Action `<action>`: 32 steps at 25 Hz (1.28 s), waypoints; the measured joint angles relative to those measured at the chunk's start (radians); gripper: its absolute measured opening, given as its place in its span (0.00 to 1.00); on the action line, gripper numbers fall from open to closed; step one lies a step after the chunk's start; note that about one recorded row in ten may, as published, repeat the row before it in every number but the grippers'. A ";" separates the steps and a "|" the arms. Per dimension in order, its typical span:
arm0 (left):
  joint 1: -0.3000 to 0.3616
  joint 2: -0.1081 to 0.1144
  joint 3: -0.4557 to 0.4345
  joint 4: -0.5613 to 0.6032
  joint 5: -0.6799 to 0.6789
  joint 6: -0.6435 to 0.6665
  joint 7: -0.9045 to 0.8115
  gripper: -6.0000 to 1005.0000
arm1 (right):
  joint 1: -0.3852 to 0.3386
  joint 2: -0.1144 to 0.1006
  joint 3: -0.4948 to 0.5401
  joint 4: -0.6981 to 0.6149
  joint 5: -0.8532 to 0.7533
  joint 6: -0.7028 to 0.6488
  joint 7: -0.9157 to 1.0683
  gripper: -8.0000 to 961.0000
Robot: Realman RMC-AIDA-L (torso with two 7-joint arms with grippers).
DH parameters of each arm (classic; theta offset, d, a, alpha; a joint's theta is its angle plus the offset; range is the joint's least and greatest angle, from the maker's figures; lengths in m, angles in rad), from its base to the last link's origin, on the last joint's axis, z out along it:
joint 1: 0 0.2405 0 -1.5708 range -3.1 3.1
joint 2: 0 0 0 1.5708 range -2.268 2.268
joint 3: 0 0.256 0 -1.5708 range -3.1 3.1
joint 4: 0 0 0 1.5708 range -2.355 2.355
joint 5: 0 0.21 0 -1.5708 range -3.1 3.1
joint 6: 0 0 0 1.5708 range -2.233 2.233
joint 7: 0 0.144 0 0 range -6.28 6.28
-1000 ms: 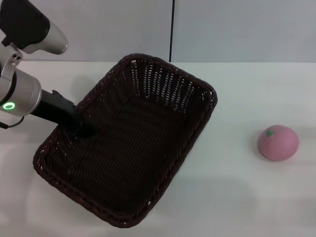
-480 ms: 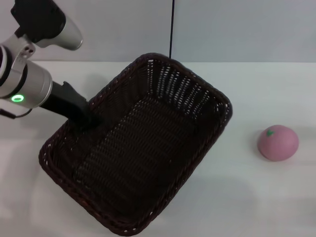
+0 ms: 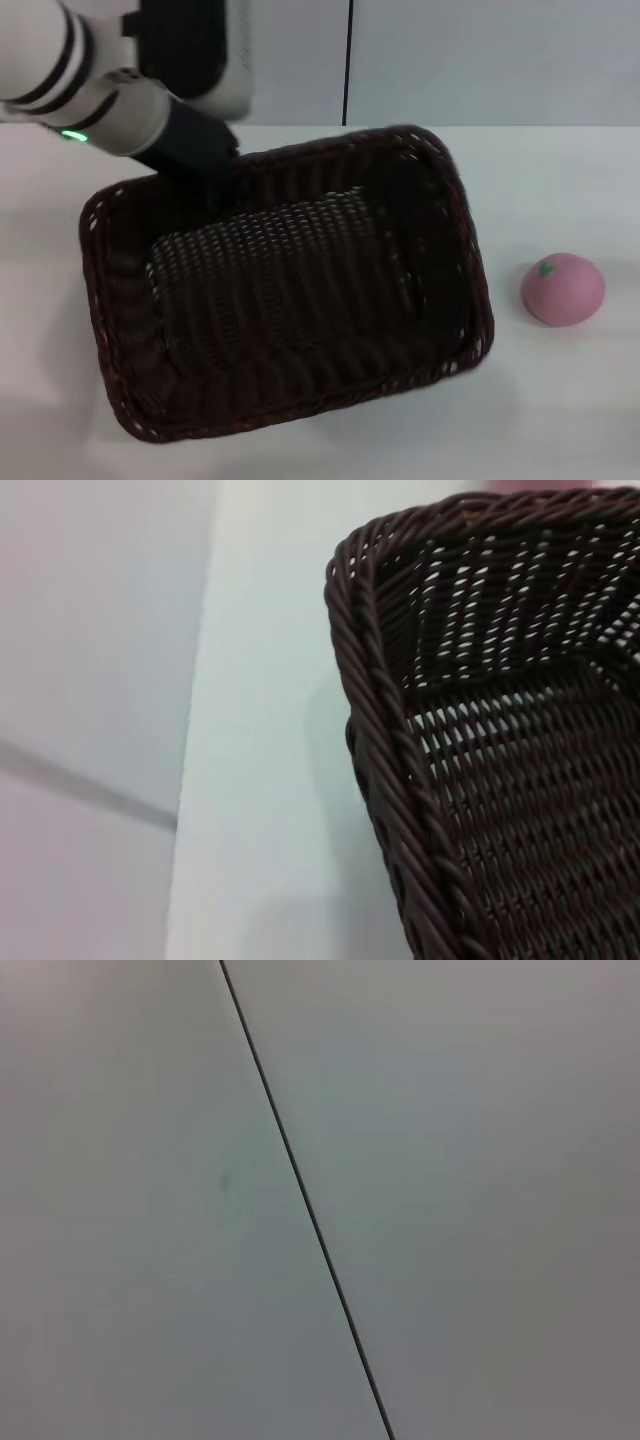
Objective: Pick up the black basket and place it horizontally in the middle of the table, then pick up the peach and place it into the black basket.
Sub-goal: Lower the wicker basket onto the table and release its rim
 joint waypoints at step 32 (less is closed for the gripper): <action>-0.010 -0.002 0.247 0.015 0.027 -0.067 0.044 0.18 | -0.018 -0.002 -0.013 -0.020 -0.007 -0.009 0.019 0.74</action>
